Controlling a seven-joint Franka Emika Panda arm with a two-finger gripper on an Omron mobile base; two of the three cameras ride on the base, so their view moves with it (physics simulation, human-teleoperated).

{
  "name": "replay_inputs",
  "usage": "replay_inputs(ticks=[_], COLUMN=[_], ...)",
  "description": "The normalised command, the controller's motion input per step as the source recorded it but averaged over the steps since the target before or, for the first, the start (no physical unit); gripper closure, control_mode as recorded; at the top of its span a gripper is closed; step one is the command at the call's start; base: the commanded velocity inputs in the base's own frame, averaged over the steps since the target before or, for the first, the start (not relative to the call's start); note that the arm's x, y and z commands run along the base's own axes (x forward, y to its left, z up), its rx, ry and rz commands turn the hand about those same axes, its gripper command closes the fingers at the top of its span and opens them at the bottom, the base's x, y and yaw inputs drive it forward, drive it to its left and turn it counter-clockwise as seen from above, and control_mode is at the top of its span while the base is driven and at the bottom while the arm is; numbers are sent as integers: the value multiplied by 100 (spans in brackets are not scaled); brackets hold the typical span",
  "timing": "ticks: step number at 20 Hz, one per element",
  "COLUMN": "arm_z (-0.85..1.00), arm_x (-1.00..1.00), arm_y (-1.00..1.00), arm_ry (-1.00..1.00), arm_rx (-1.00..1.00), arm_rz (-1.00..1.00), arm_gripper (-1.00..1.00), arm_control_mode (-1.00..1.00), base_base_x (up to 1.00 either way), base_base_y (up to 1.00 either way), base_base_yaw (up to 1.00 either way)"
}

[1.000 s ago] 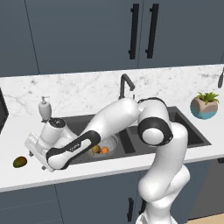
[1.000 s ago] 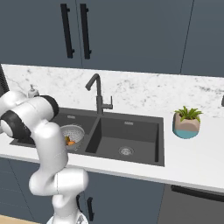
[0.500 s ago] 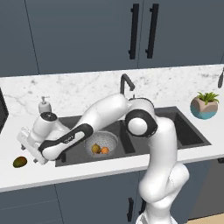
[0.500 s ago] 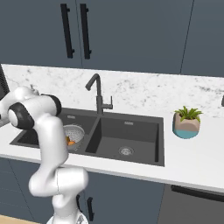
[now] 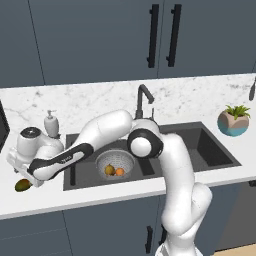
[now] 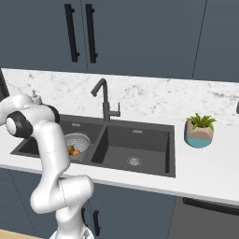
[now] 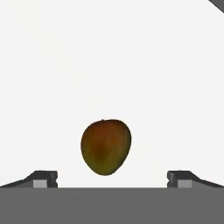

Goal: Put the colander in the sink, put the tangerine, pear, mango in the colander, and turn on the sink faucet and pour water over the colander.

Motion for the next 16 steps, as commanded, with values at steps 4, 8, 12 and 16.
replay_inputs(ticks=[4, 8, 12, 16], arm_z=[-5, -10, -13, -16], arm_x=[2, -4, -11, -14], arm_y=[9, -8, -16, -26], arm_ry=[0, 0, 0, 0], arm_rx=[-14, -6, -2, 0], arm_rz=[-4, -3, -1, 0], arm_gripper=[-100, -100, -100, -100], arm_control_mode=[-100, -100, -100, -100], base_base_x=[0, 0, 0, 0], base_base_y=[0, 0, 0, 0], base_base_yaw=[0, 0, 0, 0])
